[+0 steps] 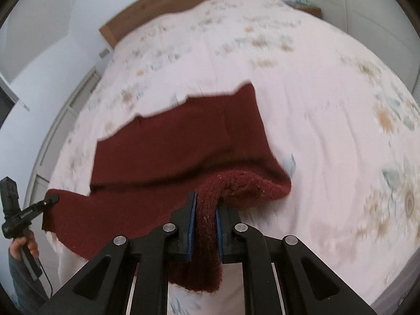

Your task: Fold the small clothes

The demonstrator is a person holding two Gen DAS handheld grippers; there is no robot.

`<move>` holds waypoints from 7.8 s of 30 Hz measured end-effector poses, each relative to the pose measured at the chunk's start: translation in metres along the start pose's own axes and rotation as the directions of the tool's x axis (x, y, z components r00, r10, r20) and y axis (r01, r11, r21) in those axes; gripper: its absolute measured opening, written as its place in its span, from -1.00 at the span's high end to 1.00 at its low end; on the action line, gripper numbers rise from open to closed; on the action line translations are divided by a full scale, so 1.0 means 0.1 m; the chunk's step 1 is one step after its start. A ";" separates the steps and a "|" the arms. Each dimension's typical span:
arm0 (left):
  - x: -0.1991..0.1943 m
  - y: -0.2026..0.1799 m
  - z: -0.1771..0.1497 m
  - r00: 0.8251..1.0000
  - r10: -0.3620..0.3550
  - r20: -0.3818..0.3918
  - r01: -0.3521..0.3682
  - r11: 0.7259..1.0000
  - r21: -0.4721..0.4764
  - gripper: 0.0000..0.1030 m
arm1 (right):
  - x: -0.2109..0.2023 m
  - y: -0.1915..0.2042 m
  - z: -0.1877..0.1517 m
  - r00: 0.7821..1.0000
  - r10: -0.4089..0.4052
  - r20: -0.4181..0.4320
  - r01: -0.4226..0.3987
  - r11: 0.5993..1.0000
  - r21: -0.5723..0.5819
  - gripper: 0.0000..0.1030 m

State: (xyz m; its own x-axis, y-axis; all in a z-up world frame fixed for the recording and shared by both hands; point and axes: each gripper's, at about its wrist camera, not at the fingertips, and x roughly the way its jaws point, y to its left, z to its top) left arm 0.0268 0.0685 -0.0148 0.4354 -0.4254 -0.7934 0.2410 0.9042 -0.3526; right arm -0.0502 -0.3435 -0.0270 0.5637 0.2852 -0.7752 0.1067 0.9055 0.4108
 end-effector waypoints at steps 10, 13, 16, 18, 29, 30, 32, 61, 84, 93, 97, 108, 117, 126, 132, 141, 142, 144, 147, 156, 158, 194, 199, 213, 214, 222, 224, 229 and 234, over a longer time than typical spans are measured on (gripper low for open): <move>0.22 0.00 0.58 0.999 0.038 0.033 -0.039 0.999 0.018 0.86 | 0.46 0.22 0.75 0.999 0.013 0.036 -0.012 1.000 -0.023 0.78; 0.33 0.05 0.75 0.998 0.054 0.026 -0.054 0.998 0.014 0.86 | 0.55 0.23 0.97 0.999 -0.004 0.048 0.005 1.000 -0.023 0.78; 0.49 0.15 0.95 0.998 0.067 0.021 -0.066 0.998 -0.009 0.86 | 0.67 0.18 1.18 0.997 -0.043 0.061 0.044 0.999 -0.014 0.78; 0.61 0.23 1.07 0.997 0.079 0.006 -0.079 0.996 -0.028 0.86 | 0.79 0.11 1.33 0.996 -0.064 0.062 0.063 0.998 0.007 0.78; 1.47 0.52 1.40 0.973 0.189 -0.136 -0.202 0.975 -0.094 0.86 | 1.85 -0.18 1.64 0.981 -0.162 -0.103 0.167 0.985 0.045 0.77; 1.52 0.53 1.40 0.970 0.197 -0.141 -0.211 0.973 -0.093 0.85 | 1.90 -0.20 1.64 0.980 -0.170 -0.108 0.175 0.983 0.044 0.75; 1.60 0.54 1.39 0.964 0.221 -0.146 -0.234 0.969 -0.079 0.84 | 1.93 -0.22 1.65 0.980 -0.168 -0.109 0.174 0.984 0.049 0.72; 1.49 -0.55 1.01 0.972 0.233 0.013 -0.232 0.957 0.173 -0.98 | 1.72 0.81 0.66 0.973 -0.232 0.010 0.224 0.928 -0.299 -0.99; 2.03 0.18 0.44 0.933 0.358 -0.036 -0.349 0.925 0.150 -0.99 | 1.94 -0.10 0.26 0.965 -0.261 0.023 0.261 0.946 -0.190 -0.99; 2.04 0.21 0.57 0.942 0.314 -0.120 -0.296 0.944 0.142 -0.98 | 1.76 0.09 0.37 0.955 -0.297 0.002 0.291 0.936 -0.198 -1.00; 1.80 0.24 0.82 0.961 0.253 -0.112 -0.239 0.963 0.125 -0.98 | 1.45 0.28 0.39 0.958 -0.285 0.040 0.287 0.927 -0.241 -1.00; 1.81 1.07 0.99 0.968 0.164 -0.190 -0.184 0.979 -0.093 -0.97 | 1.01 0.34 0.18 0.950 -0.309 0.041 0.310 0.922 -0.233 -1.00; 1.99 1.22 0.81 0.973 0.077 -0.217 -0.112 0.982 -0.151 -0.97 | 0.98 0.01 0.05 0.934 -0.358 -0.004 0.352 0.922 -0.161 -1.00; 2.02 1.04 0.81 0.969 0.000 -0.246 -0.030 0.993 -0.118 -0.13 | 0.99 -0.09 0.04 0.936 -0.351 -0.018 0.346 0.930 -0.123 -1.00; 1.89 0.86 0.93 0.962 -0.052 -0.269 0.027 0.995 -0.098 0.42 | 0.90 -0.10 0.08 0.948 -0.317 0.000 0.315 0.943 -0.102 -1.00; 1.33 0.11 1.37 0.970 -0.129 -0.205 0.124 0.992 -0.036 0.46 | 0.65 -0.29 0.24 0.953 -0.296 0.055 0.299 0.954 -0.040 -1.00; 1.27 -0.05 1.44 0.971 -0.138 -0.197 0.137 0.990 -0.017 0.46 | 0.62 -0.32 0.26 0.954 -0.295 0.062 0.297 0.954 -0.035 -1.00; 1.23 -0.28 1.54 0.972 -0.144 -0.186 0.150 0.989 0.015 0.47 | 0.54 -0.39 0.30 0.953 -0.291 0.079 0.294 0.956 -0.021 -1.00; 1.27 -0.80 1.69 0.970 -0.164 -0.178 0.179 0.981 0.071 0.49 | 0.44 -0.50 0.37 0.951 -0.293 0.099 0.295 0.956 0.002 -1.00; 1.92 -2.19 1.76 0.962 -0.158 -0.221 0.204 0.957 0.204 0.53 | 0.15 -0.85 0.45 0.940 -0.316 0.132 0.311 0.949 0.053 -1.00; 2.04 -2.36 1.66 0.958 -0.147 -0.247 0.206 0.951 0.230 0.54 | 0.16 -0.94 0.40 0.939 -0.325 0.118 0.318 0.945 0.070 -1.00; 2.01 -2.52 1.52 0.980 0.129 -0.153 -0.076 0.947 0.313 -0.97 | 0.01 -0.38 0.76 0.949 -0.290 0.123 0.305 0.944 -0.125 -1.00; 1.88 -2.10 1.41 0.968 0.203 -0.150 -0.148 0.937 0.318 -0.98 | 0.21 0.08 1.23 0.968 -0.244 0.054 0.250 0.944 -0.215 -1.00; 1.72 -1.33 0.79 0.954 0.248 -0.166 -0.185 0.927 0.326 -0.97 | 1.71 0.23 1.25 0.901 -0.275 -0.336 0.210 0.953 -0.217 -0.48; 1.71 -1.32 0.75 0.956 0.239 -0.172 -0.174 0.930 0.324 -0.97 | 1.74 0.15 1.20 0.893 -0.282 -0.350 0.218 0.952 -0.213 -0.31; 1.76 -1.30 0.68 0.958 0.216 -0.191 -0.148 0.937 0.318 -0.97 | 1.42 -0.29 1.20 0.945 -0.106 -0.309 0.094 0.994 -0.054 0.47; 1.76 -1.30 0.69 0.958 0.214 -0.190 -0.146 0.937 0.318 -0.97 | 1.29 -0.36 1.23 0.957 -0.082 -0.279 0.076 0.997 -0.033 0.52; 1.76 -1.32 0.69 0.959 0.216 -0.184 -0.151 0.936 0.317 -0.97 | 1.27 -0.59 1.13 0.952 -0.126 -0.278 0.125 0.992 -0.020 0.57; 1.81 -1.34 0.64 0.958 0.214 -0.193 -0.141 0.932 0.333 -0.97 | 1.43 -0.83 0.86 0.928 -0.216 -0.303 0.214 0.976 -0.039 0.58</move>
State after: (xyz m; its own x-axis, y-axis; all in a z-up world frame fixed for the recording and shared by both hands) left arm 0.1289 -0.1324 -0.0795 0.3007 -0.2069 -0.9310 0.4522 0.8904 -0.0519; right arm 0.0918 -0.4045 -0.1306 0.2524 0.1646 -0.9535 0.1927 0.9571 0.2162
